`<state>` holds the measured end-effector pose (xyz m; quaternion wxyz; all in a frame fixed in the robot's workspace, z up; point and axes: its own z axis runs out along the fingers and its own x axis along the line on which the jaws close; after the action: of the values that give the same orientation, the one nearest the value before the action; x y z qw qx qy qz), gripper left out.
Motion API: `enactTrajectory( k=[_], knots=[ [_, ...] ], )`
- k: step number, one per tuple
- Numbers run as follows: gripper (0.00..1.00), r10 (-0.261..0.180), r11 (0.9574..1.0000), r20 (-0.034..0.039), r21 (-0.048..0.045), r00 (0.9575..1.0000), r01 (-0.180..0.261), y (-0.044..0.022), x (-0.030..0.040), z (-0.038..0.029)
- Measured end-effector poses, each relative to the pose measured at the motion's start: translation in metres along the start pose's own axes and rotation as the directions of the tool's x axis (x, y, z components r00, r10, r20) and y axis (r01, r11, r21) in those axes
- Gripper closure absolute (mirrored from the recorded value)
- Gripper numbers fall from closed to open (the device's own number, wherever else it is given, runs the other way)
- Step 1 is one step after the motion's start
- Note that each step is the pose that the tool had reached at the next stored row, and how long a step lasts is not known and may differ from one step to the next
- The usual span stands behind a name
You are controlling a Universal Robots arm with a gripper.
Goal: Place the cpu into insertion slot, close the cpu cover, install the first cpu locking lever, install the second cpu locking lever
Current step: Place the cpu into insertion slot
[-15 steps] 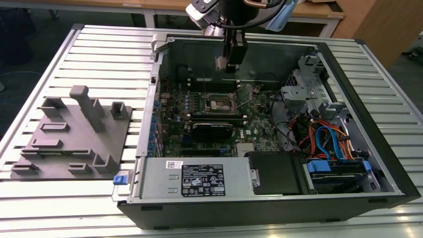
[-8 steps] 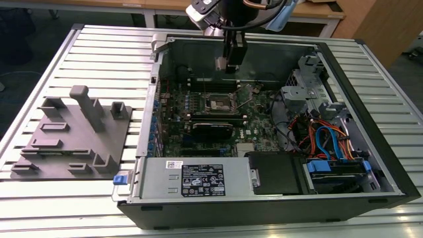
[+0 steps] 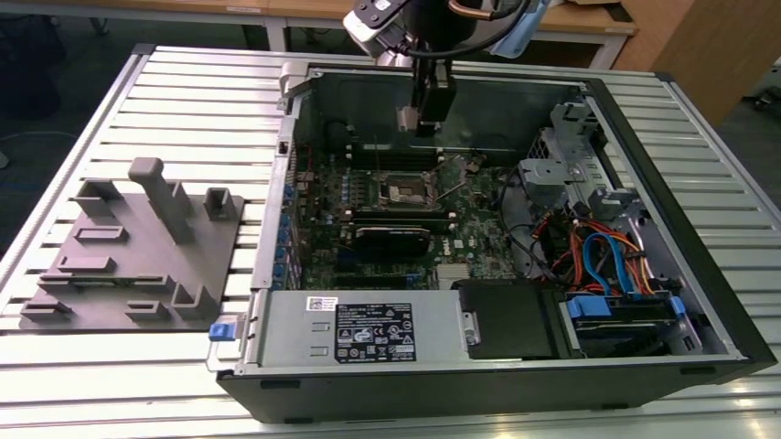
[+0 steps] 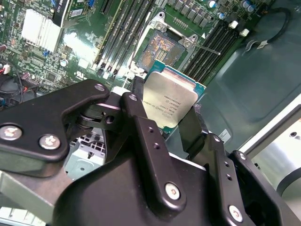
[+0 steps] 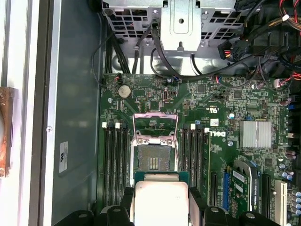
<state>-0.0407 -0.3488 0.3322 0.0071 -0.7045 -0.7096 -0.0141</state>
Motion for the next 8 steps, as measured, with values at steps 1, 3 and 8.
enactTrajectory(
  k=[1, 3, 8],
  knots=[
    [0.46, 0.0, 1.0, -0.0001, 0.0, 1.0, 0.0, 0.0, 0.0, 0.0002],
    [0.46, 0.0, 1.0, -0.0001, 0.0, 1.0, 0.0, 0.0, -0.0001, 0.0026],
    [0.46, 0.0, 1.0, -0.0002, -0.0001, 1.0, 0.0, 0.0, -0.0001, 0.005]
  ],
)
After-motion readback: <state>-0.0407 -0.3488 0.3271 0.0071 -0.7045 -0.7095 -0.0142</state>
